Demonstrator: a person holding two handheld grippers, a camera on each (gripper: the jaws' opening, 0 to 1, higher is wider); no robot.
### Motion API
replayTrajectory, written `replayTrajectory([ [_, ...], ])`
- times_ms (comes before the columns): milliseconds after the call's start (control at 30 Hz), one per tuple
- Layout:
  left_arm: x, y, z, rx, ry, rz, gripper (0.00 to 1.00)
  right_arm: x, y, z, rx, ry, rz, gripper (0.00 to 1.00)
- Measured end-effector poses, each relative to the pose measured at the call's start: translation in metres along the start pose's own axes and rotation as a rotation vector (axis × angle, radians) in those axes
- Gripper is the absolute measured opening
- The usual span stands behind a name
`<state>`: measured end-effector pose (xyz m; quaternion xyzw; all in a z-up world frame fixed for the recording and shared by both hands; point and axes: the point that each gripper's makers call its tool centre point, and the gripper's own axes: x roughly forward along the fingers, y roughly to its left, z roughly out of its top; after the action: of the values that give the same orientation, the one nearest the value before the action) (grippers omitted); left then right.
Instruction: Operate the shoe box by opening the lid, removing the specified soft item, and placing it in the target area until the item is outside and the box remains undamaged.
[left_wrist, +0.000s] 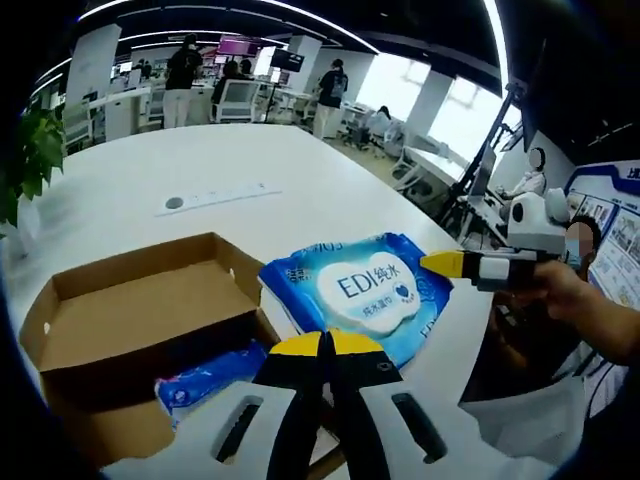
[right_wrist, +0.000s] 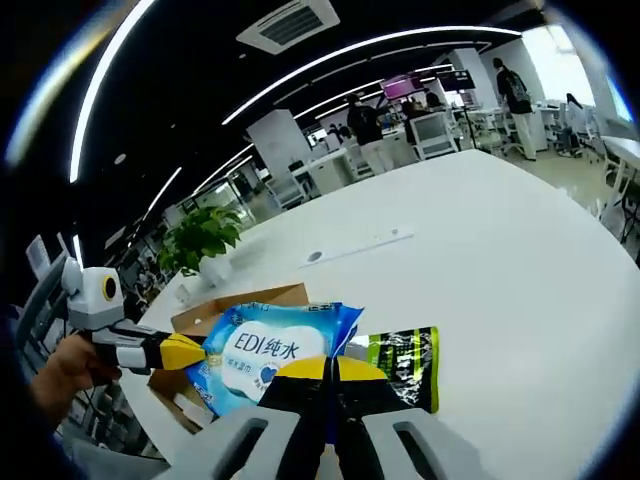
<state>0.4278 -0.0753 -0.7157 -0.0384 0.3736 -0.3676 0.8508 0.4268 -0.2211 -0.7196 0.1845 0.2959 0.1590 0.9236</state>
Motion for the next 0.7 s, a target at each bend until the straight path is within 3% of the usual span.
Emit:
replayTrajectory([
  [467, 0.038, -0.002, -0.005, 0.029, 0.015, 0.021, 0.0, 0.016, -0.033, -0.003, -0.026, 0.03, -0.018, 0.0],
  [700, 0.058, -0.001, -0.01, 0.067, 0.05, 0.031, 0.0, 0.025, -0.05, -0.006, -0.045, 0.045, -0.027, 0.0],
])
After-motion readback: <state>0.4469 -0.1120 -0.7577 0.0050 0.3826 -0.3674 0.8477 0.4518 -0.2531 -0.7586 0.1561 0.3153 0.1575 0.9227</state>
